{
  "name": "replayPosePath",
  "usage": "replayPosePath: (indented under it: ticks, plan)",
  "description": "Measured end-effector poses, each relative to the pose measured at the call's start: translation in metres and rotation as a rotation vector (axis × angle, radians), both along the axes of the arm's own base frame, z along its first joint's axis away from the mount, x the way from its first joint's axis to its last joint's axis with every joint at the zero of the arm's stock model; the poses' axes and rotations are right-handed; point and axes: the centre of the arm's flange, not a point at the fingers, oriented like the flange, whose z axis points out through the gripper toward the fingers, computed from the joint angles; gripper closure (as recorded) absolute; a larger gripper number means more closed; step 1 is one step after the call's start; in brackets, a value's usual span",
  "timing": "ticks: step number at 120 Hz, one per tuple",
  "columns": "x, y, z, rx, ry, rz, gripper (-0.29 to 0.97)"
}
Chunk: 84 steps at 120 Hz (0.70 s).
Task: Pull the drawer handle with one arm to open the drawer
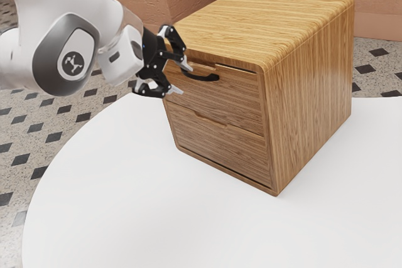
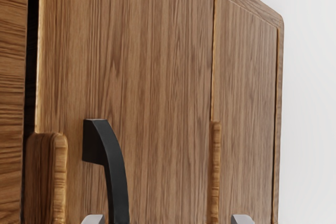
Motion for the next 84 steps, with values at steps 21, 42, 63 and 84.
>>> replayPosePath:
  ticks: [21, 42, 63, 84]
  plan:
    - [0.015, 0.002, -0.008, -0.008, -0.002, -0.008, 0.44]
    - [0.025, 0.005, -0.01, -0.011, -0.008, -0.011, 0.45]
    - [0.038, 0.008, -0.028, -0.04, 0.019, -0.009, 0.46]
    - [0.047, 0.012, -0.041, -0.049, 0.036, -0.006, 0.45]
